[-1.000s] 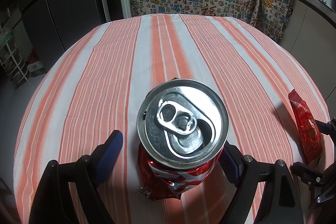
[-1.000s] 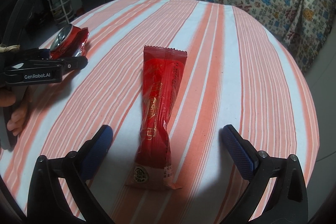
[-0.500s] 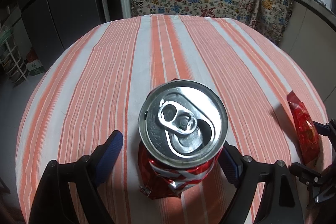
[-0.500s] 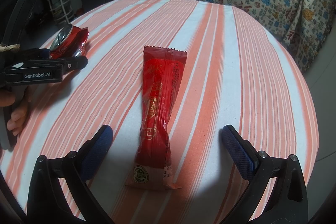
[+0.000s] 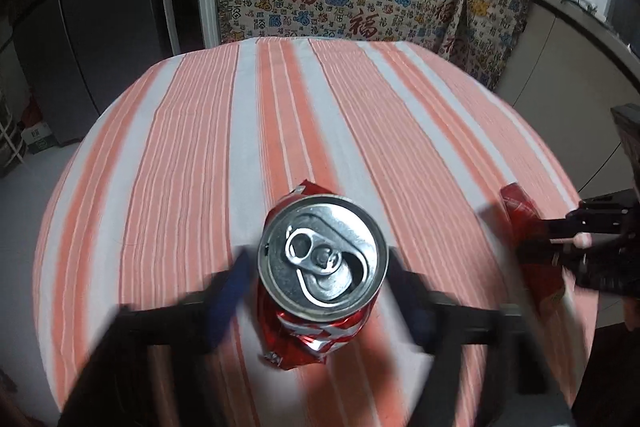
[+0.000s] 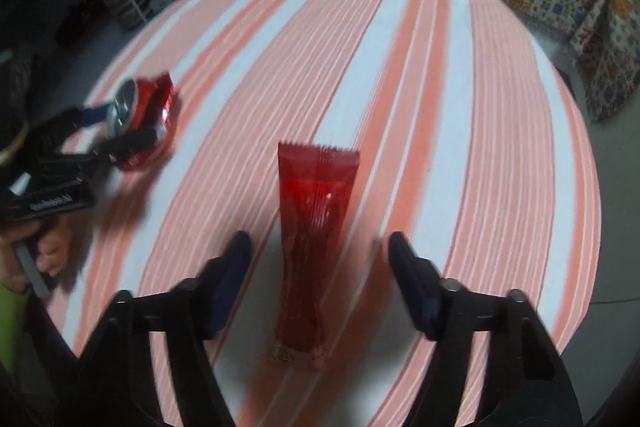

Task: Collect trash
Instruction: 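Lower the right tool onto the red wrapper, close on it and lift, then carry both items over the blue wastebasket and open both tools to drop them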

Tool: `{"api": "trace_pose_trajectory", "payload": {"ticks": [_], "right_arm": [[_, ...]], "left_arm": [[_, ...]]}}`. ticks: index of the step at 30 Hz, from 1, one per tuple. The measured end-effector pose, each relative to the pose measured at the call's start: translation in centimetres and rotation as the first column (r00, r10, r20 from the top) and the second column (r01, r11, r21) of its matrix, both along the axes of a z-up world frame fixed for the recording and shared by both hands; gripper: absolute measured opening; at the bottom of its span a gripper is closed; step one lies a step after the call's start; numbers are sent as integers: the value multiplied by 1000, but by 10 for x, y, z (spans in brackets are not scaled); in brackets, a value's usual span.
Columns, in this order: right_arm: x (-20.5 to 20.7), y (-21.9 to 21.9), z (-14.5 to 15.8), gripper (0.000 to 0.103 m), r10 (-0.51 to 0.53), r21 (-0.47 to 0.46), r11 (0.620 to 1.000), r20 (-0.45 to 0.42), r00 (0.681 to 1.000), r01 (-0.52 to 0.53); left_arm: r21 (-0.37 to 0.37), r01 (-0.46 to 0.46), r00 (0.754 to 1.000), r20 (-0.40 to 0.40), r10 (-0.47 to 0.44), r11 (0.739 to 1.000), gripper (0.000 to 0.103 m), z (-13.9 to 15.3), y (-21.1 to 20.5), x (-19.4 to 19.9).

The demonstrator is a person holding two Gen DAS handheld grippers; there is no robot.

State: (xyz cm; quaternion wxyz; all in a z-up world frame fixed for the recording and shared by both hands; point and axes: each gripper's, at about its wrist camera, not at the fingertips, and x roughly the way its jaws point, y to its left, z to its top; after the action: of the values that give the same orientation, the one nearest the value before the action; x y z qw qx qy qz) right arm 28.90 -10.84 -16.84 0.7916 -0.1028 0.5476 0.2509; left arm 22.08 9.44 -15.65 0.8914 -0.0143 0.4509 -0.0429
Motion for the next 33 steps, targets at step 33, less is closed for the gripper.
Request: {"api": "trace_pose_trajectory", "payload": {"ticks": [33], "right_arm": [[-38,-422,-45,15,-593,196,778,-88,800,597]], "left_arm": [[-179,551,821,-60,-568,815,52,-32,-469,22]]}}
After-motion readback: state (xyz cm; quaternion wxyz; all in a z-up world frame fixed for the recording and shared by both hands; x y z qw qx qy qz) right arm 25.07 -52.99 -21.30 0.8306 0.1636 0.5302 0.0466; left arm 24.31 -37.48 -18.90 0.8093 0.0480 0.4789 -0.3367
